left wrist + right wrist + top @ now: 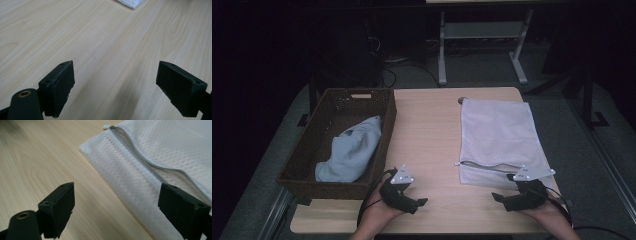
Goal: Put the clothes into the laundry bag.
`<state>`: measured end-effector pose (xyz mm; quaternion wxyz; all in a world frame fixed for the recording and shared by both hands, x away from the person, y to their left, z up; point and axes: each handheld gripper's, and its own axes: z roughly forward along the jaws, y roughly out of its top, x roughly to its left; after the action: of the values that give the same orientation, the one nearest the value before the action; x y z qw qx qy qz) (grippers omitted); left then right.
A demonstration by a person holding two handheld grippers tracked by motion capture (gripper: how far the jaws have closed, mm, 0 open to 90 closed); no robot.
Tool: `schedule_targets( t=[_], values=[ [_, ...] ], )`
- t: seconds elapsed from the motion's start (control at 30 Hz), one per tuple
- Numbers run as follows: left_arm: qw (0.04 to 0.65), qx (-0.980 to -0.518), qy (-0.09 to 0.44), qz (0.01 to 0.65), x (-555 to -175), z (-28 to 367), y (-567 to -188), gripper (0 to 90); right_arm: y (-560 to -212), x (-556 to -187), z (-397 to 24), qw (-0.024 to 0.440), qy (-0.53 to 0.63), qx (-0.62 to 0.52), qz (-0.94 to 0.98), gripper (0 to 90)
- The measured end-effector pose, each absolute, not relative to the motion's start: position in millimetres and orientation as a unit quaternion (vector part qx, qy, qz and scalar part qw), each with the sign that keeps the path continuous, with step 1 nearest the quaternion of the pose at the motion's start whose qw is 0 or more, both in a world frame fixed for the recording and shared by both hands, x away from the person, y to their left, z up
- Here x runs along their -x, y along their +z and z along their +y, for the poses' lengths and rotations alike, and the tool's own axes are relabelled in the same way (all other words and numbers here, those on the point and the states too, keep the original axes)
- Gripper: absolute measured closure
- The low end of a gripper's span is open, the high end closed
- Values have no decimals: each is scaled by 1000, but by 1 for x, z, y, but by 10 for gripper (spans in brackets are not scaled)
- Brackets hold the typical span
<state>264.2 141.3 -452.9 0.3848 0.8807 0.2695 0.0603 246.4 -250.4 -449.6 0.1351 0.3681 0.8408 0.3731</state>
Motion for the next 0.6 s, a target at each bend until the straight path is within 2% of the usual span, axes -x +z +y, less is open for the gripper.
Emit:
schedule_targets(
  t=[0.6],
  values=[
    [382, -884, 60, 261, -270, 131, -405, 144, -459, -246, -239, 131, 366, -346, 854, 113]
  ],
)
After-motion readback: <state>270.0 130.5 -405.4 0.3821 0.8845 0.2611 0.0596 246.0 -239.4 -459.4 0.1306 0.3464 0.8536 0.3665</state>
